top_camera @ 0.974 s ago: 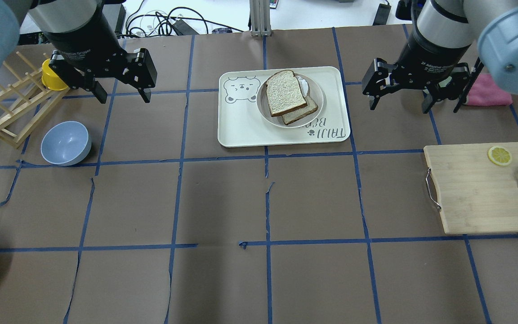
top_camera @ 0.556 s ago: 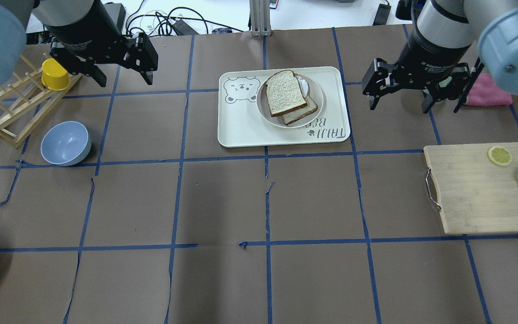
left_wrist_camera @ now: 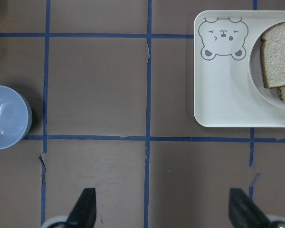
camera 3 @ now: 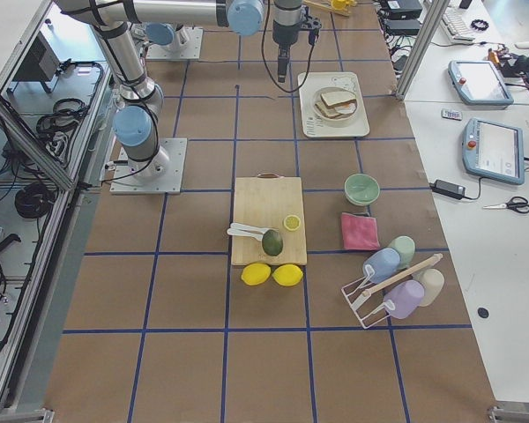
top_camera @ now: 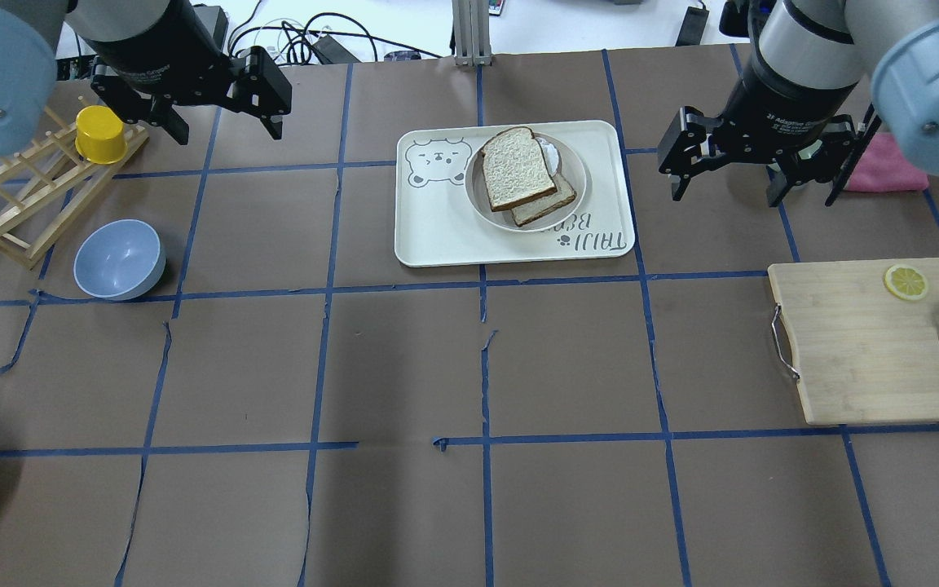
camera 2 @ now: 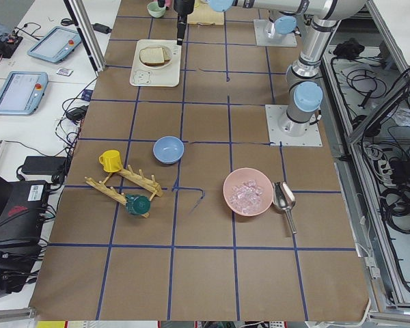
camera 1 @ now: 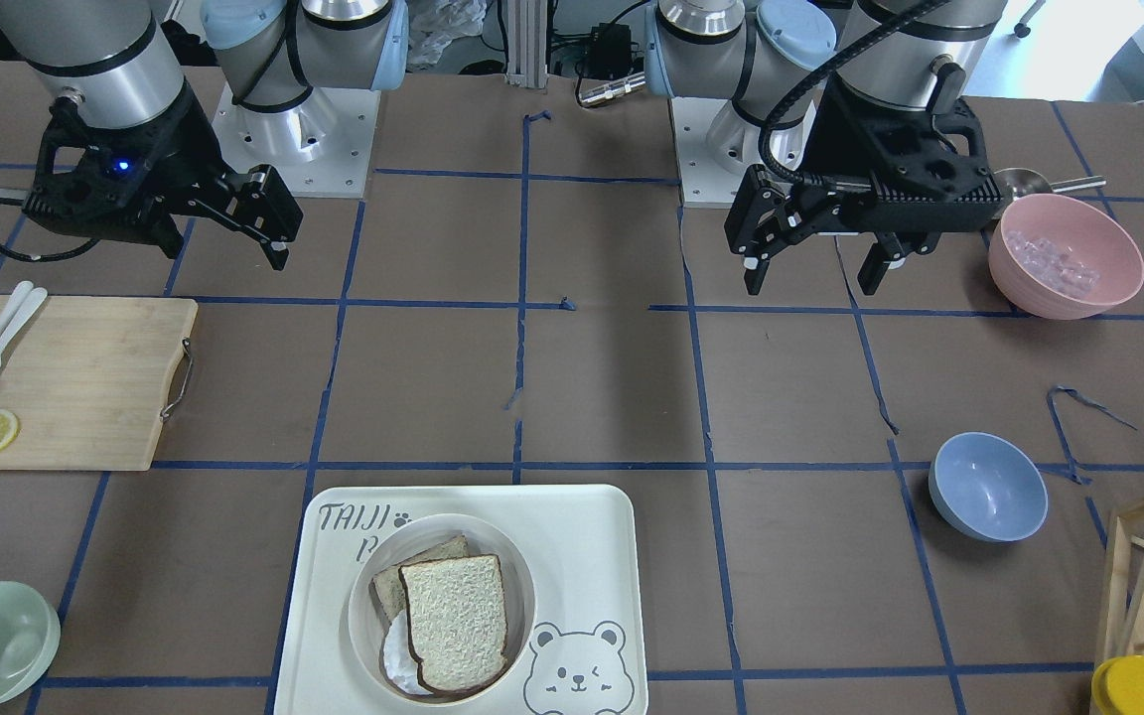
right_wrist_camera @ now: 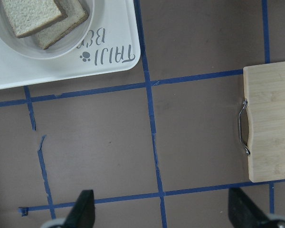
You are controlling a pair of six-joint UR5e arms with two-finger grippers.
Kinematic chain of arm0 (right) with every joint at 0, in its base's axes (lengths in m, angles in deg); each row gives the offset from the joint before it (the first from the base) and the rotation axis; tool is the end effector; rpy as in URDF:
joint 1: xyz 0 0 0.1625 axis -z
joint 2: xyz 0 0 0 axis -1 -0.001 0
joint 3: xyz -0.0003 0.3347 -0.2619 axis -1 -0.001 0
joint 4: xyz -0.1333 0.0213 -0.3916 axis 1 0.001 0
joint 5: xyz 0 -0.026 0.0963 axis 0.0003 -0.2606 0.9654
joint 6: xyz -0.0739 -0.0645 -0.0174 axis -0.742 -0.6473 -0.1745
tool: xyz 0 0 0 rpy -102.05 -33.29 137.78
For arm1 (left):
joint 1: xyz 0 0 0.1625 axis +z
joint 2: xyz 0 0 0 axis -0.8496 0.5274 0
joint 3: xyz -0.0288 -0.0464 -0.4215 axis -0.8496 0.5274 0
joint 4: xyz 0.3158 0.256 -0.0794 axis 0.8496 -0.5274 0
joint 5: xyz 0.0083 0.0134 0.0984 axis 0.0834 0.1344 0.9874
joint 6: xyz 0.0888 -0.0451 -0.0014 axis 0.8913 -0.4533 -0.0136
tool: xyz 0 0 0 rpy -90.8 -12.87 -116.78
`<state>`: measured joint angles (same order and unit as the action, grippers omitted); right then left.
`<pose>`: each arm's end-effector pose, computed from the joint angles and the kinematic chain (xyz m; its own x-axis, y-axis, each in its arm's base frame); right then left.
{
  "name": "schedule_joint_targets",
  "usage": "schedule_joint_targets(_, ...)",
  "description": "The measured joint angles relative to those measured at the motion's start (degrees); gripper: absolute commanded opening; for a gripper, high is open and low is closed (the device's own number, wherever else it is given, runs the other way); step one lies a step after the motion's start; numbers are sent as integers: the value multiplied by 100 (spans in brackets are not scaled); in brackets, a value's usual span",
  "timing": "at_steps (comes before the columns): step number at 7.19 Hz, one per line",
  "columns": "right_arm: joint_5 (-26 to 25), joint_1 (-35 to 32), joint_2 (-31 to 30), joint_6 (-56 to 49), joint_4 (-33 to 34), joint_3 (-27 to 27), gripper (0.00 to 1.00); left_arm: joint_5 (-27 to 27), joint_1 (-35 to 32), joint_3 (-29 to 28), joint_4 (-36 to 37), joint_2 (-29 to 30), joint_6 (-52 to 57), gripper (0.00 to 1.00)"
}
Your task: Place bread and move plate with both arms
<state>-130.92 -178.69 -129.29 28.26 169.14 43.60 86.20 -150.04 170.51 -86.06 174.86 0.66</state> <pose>0.1247 -0.4853 0.4796 -0.9924 0.1214 -0.0193 0.1214 0.9926 0.0031 -0.1482 -0.5184 0.5255 -0.9996 -0.0247 -0.0105 -0.0227 0.9860 -0.1653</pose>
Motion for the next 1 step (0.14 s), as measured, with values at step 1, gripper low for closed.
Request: schedule_joint_targets(1, 7, -1, -7, 0, 2, 2, 100, -5, 0, 2, 2, 5, 6, 100)
